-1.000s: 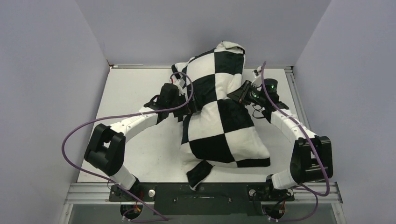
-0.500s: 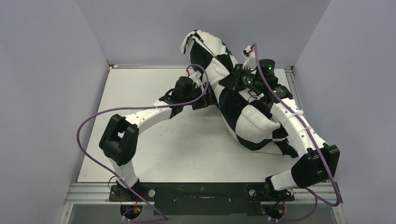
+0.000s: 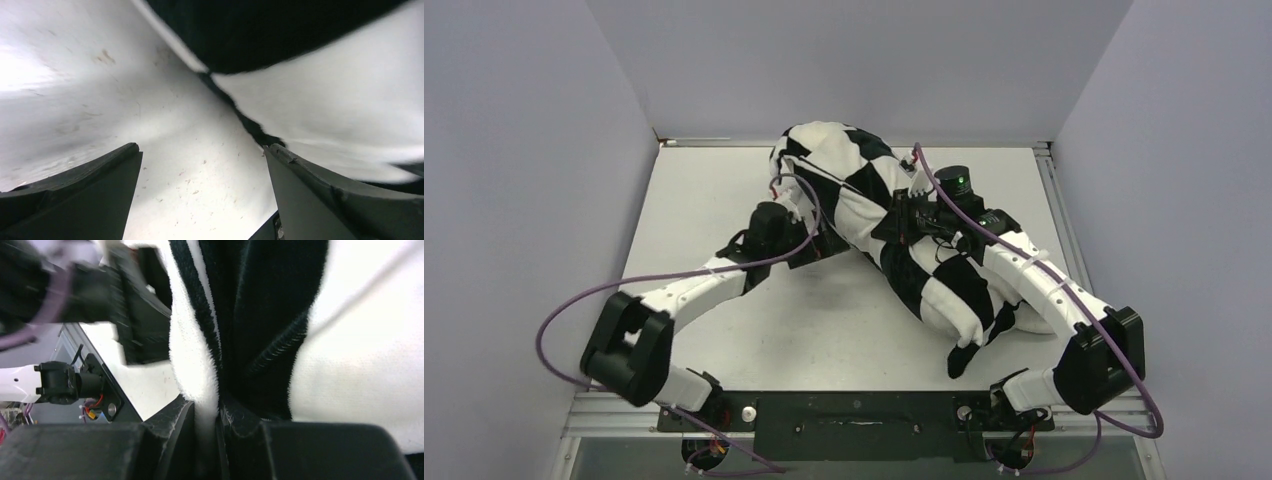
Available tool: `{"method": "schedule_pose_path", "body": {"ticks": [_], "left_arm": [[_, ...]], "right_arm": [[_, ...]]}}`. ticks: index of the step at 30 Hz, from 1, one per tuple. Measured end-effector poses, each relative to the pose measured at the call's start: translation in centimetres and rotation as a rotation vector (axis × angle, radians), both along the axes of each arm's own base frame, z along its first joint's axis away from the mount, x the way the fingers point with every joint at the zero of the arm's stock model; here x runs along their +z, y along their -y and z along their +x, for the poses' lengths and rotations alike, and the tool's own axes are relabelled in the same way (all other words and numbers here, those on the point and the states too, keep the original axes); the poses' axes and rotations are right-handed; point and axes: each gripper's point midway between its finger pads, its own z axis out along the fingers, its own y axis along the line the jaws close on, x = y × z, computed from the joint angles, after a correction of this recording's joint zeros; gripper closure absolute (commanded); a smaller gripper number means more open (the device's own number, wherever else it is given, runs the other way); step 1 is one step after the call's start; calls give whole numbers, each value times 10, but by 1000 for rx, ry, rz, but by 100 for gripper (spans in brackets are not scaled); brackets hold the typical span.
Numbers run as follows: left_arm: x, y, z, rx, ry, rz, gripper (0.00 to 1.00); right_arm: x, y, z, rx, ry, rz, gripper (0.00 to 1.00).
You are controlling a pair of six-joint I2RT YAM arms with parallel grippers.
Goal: Remove the pillowcase from the pillow
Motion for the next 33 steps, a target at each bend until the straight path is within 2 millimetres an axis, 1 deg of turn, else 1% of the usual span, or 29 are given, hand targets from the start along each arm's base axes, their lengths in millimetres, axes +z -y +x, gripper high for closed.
{"method": "schedule_pose_path", "body": {"ticks": [1, 3, 5, 6, 8, 10, 12, 15, 18, 19, 21, 23, 25, 27, 30, 33], "left_arm": [[13, -11, 0, 22, 34, 4, 3], [49, -34, 2, 68, 127, 10, 4], [85, -56, -2, 112, 229, 25, 4], [99, -67, -6, 132, 269, 39, 4], [120, -84, -15, 161, 325, 75, 4], [135, -100, -23, 184, 359, 127, 4], [143, -111, -27, 200, 368, 179, 4], [150, -122, -27, 212, 369, 247, 4], [157, -128, -22, 215, 368, 307, 4], [161, -128, -19, 214, 370, 321, 4], [166, -127, -11, 208, 371, 348, 4], [170, -125, 1, 201, 373, 373, 4], [173, -121, 16, 195, 375, 398, 4], [169, -118, 31, 186, 366, 425, 4], [160, -114, 55, 174, 343, 461, 4], [148, -111, 82, 168, 315, 488, 4]], "right_arm": [[-1, -1, -4, 7, -5, -3, 87], [-1, -3, -12, 20, -13, -7, 80], [0, -2, -17, 26, -18, -10, 65], [2, -3, -20, 29, -19, -9, 60], [8, -3, -28, 43, -18, -2, 48], [15, -3, -40, 62, -16, 3, 36], [21, -1, -51, 82, -16, 2, 24], [28, 6, -64, 89, -12, -12, 9], [33, 16, -70, 64, -2, -44, 2], [35, 21, -71, 50, 2, -58, 2], [36, 30, -73, 15, 8, -87, 10], [37, 42, -74, -40, 16, -123, 10], [37, 57, -75, -110, 23, -159, 10], [41, 74, -78, -188, 31, -185, 10], [45, 91, -85, -279, 32, -192, 10], [37, 103, -96, -347, -4, -190, 10]]}}
